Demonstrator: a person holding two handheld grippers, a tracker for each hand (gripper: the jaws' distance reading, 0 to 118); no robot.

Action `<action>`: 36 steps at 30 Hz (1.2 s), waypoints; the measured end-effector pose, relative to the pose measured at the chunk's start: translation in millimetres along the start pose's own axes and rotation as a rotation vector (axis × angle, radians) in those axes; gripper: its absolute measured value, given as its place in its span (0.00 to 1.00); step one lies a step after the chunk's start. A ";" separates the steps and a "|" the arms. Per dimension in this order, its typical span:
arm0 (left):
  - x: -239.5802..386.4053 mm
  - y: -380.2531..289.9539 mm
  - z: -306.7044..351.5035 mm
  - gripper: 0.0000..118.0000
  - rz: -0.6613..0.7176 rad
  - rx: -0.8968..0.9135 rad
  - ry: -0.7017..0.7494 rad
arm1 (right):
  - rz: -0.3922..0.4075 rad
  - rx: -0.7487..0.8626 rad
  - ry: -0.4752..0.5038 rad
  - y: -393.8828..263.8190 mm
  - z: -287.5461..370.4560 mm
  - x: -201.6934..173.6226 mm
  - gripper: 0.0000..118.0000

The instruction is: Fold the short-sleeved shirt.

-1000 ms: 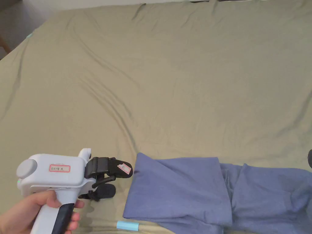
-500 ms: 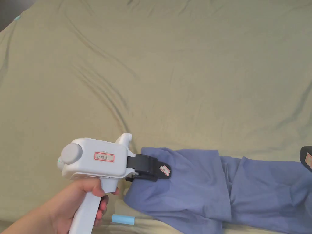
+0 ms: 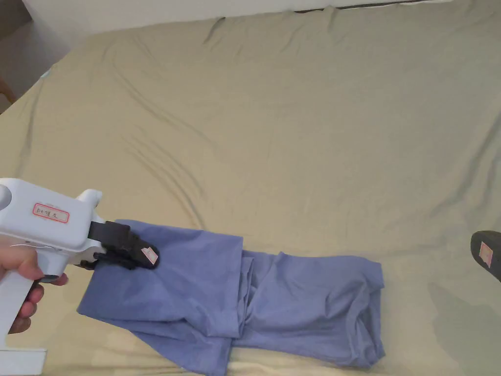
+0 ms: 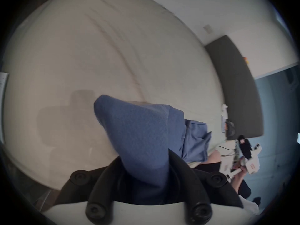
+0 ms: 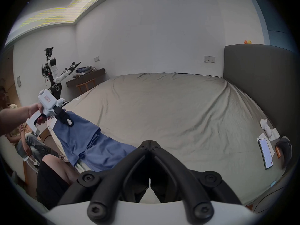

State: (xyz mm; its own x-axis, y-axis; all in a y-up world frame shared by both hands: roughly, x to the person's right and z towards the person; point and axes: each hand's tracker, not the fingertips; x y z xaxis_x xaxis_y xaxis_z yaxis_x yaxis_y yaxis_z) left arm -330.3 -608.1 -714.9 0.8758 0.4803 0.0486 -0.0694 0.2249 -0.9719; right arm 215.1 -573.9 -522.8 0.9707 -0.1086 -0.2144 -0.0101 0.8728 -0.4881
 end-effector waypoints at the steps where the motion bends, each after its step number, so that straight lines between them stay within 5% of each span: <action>1: 5.3 1.8 3.8 0.12 -0.001 -0.001 0.047 | 0.000 0.002 0.004 0.0 0.5 0.0 0.02; 6: 81.5 -1.5 10.2 0.12 0.052 0.022 0.103 | 0.000 0.007 0.029 0.9 3.9 2.5 0.02; 10: 166.0 -10.2 -9.1 0.12 -0.183 -0.026 0.085 | 0.016 0.008 0.034 1.4 6.4 5.2 0.02; 16: 233.7 -23.1 -79.9 0.14 -0.239 -0.117 0.043 | 0.011 0.018 0.029 -2.3 18.3 16.9 0.02; 17: 242.7 -25.9 -95.6 0.19 -0.251 -0.139 0.061 | 0.011 0.021 0.026 -2.8 20.6 18.9 0.02; 20: 258.0 -36.0 -140.3 0.85 -0.264 -0.193 -0.055 | 0.016 0.027 0.006 -5.7 26.1 24.1 0.02; 21: 261.5 -37.4 -152.8 0.87 -0.235 -0.217 -0.101 | 0.016 0.027 0.005 -6.6 27.3 26.3 0.02; 25: 271.9 -38.1 -151.8 0.87 -0.197 -0.198 -0.118 | -0.001 0.023 0.004 -8.4 27.1 31.1 0.02; 28: 274.1 -48.7 -118.4 0.83 -0.420 -0.064 -0.046 | -0.001 0.022 0.014 -8.7 25.1 30.0 0.02; 32: 256.2 -74.2 -115.1 0.55 -0.497 0.065 0.134 | 0.024 0.005 0.028 -9.9 16.9 24.5 0.02; 34: 250.1 -87.0 -138.9 0.22 -0.481 0.024 0.102 | 0.047 -0.006 0.029 -11.2 14.0 20.7 0.02; 36: 244.1 -92.9 -179.0 0.14 -0.437 -0.052 0.114 | 0.068 -0.012 0.030 -11.3 13.3 14.9 0.02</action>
State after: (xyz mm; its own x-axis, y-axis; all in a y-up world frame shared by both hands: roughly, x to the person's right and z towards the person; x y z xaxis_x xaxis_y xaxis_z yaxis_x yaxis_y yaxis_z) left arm -24.6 -663.5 -654.0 0.8647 0.2524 0.4343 0.3402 0.3416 -0.8761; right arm 232.8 -579.1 -509.2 0.9600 -0.0641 -0.2725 -0.0784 0.8729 -0.4816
